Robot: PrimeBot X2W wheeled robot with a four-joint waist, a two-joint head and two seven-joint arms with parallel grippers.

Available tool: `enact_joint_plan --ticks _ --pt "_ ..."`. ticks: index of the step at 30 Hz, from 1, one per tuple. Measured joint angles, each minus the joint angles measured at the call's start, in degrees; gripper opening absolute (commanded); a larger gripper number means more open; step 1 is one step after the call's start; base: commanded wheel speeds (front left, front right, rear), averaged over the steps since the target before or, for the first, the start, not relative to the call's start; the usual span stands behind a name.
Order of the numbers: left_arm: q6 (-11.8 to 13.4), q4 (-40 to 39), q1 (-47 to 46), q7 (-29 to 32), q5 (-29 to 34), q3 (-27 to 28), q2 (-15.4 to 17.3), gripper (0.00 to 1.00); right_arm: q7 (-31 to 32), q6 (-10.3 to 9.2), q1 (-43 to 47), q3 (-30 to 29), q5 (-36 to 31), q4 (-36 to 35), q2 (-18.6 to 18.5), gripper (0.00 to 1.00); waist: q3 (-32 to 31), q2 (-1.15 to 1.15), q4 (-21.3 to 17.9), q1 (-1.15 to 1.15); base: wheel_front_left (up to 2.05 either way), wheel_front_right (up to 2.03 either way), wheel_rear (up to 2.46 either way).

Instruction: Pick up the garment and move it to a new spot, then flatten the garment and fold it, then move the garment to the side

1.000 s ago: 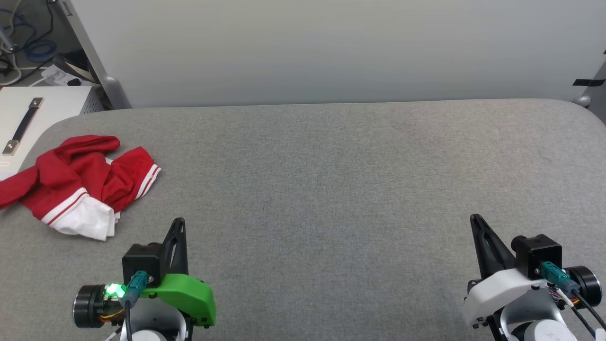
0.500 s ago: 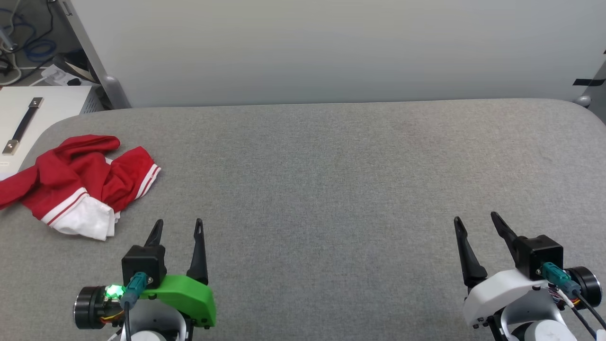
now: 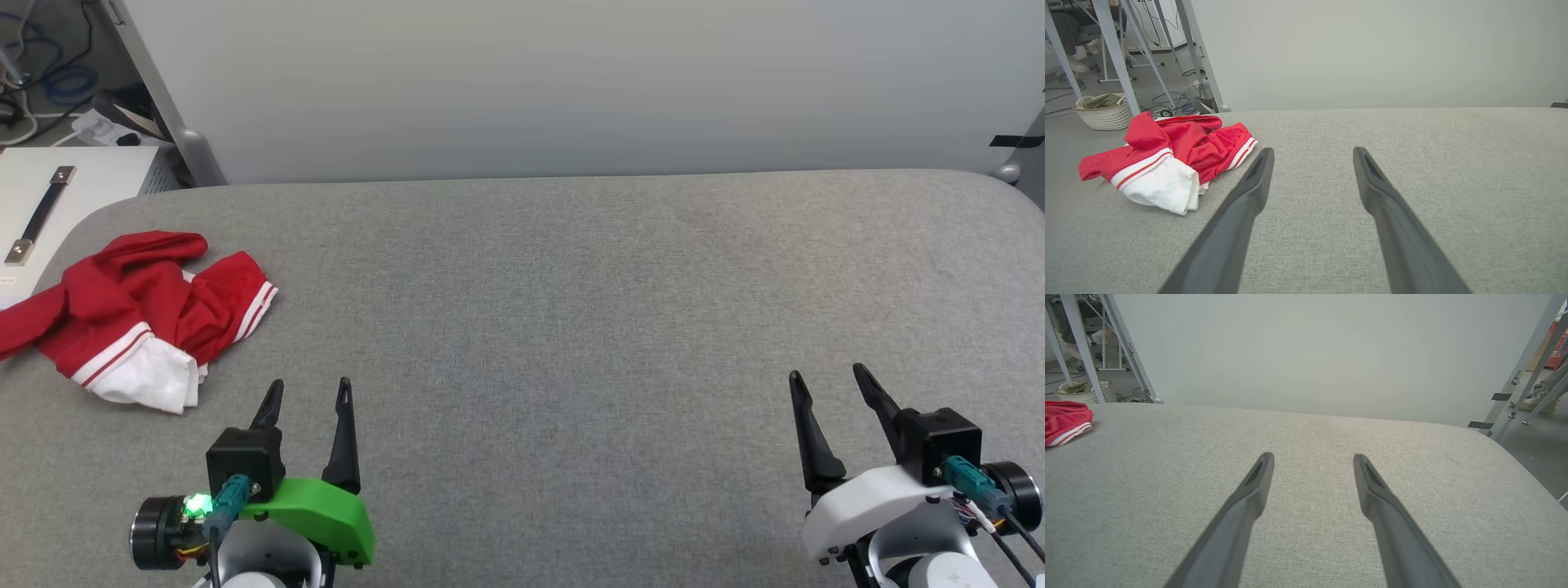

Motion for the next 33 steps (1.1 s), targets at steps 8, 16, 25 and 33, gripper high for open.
enact_joint_plan --ticks 8,16,25,33 --pt "-0.23 0.24 0.03 -0.93 -0.48 -0.05 0.00 1.00 -1.00 0.00 0.01 -0.24 0.53 -0.01 0.00 1.00 -0.03 0.00 0.07 0.00 0.00 0.00 0.00" --pt "-0.60 0.18 0.05 -1.99 -1.89 0.01 0.00 1.00 -1.87 0.00 0.01 -0.46 0.98 -0.29 0.00 1.00 -0.10 0.00 0.13 0.00 0.00 0.00 0.00" --pt "-0.82 0.62 0.08 -3.26 -2.97 -0.14 0.00 1.00 -3.11 0.00 0.04 -0.52 1.03 -0.35 0.00 1.00 0.13 0.00 0.24 0.00 0.00 0.00 0.00" --pt "-1.24 0.44 0.08 -4.22 -3.50 -0.18 0.00 1.00 -4.07 0.00 0.04 -0.63 1.53 -0.54 0.01 1.00 0.37 0.00 0.37 0.00 0.00 0.00 0.00"
